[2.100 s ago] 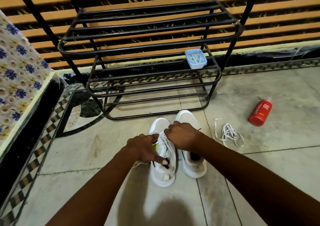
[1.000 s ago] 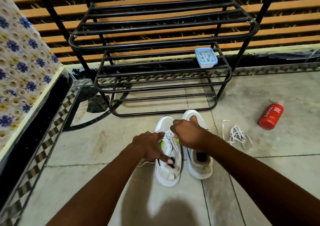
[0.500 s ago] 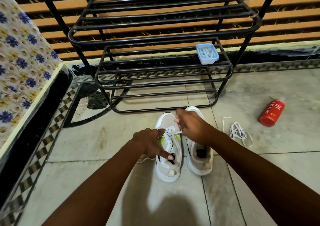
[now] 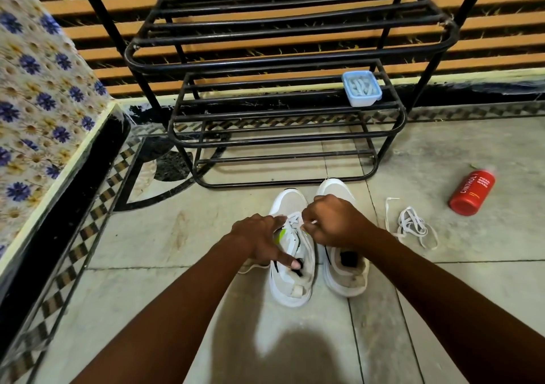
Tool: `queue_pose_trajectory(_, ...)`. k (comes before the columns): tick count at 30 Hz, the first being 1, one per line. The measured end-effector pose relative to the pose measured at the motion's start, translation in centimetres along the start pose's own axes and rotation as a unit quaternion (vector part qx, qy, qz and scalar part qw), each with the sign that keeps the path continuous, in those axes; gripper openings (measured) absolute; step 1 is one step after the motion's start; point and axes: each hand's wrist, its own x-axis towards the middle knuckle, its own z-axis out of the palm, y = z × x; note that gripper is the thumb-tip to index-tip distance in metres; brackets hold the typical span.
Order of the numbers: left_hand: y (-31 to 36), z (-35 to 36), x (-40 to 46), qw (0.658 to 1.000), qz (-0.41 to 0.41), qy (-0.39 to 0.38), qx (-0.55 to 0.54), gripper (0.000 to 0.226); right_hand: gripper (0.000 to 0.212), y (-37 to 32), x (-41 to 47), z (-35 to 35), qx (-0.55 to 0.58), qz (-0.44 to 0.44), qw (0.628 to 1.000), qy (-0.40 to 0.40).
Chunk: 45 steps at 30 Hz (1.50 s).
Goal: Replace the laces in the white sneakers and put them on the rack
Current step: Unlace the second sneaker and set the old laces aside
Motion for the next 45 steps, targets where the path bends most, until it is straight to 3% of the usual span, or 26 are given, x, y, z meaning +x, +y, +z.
queue_pose_trajectory(6,-0.7,0.8,0.0,0.998,-0.001,-0.002,-0.064,0.122,0.048,1.2,0.0,1.0,-0.12,-0.041,0.992,-0.02)
queue_pose_trajectory(12,-1.1,1.2,0.2,0.99,-0.014,-0.013,-0.141,0.117,0.026,1.0,-0.3,0.3,-0.153,-0.111,0.982,-0.014)
queue_pose_trajectory(18,-1.0,1.6,0.2,0.977,-0.01,0.001,-0.212,0.103,0.022,-0.4,0.2,-1.7,-0.04,-0.072,0.996,-0.023)
queue_pose_trajectory(21,-0.9,1.7,0.2,0.979,-0.009,0.007,-0.205,0.098,0.008,-0.2,-0.2,-2.1,-0.005,-0.064,0.998,-0.016)
queue_pose_trajectory(30,-1.1,1.8,0.4,0.991,0.003,0.009,-0.134,0.114,0.031,1.0,-0.7,-1.5,-0.004,0.102,0.993,0.064)
queue_pose_trajectory(32,-1.2,2.2,0.1,0.991,0.019,0.028,-0.128,0.107,0.043,0.8,-0.5,-0.6,0.033,0.095,0.993,0.068)
queue_pose_trajectory(36,-1.2,2.9,-0.5,0.982,0.038,0.075,-0.171,0.093,0.044,0.0,-0.6,1.0,0.081,0.111,0.989,0.061)
queue_pose_trajectory(39,-0.5,2.7,-0.5,0.95,0.044,0.147,-0.271,0.057,0.035,-1.8,-1.3,1.8,0.106,0.145,0.977,0.115)
queue_pose_trajectory(43,0.9,1.4,0.5,0.951,0.055,0.235,-0.193,0.019,0.016,-4.3,-2.3,3.1,0.076,0.19,0.96,0.192)
queue_pose_trajectory(45,1.2,1.1,1.4,0.959,0.073,0.233,-0.147,0.02,0.019,-5.5,-2.9,4.4,0.094,0.17,0.959,0.208)
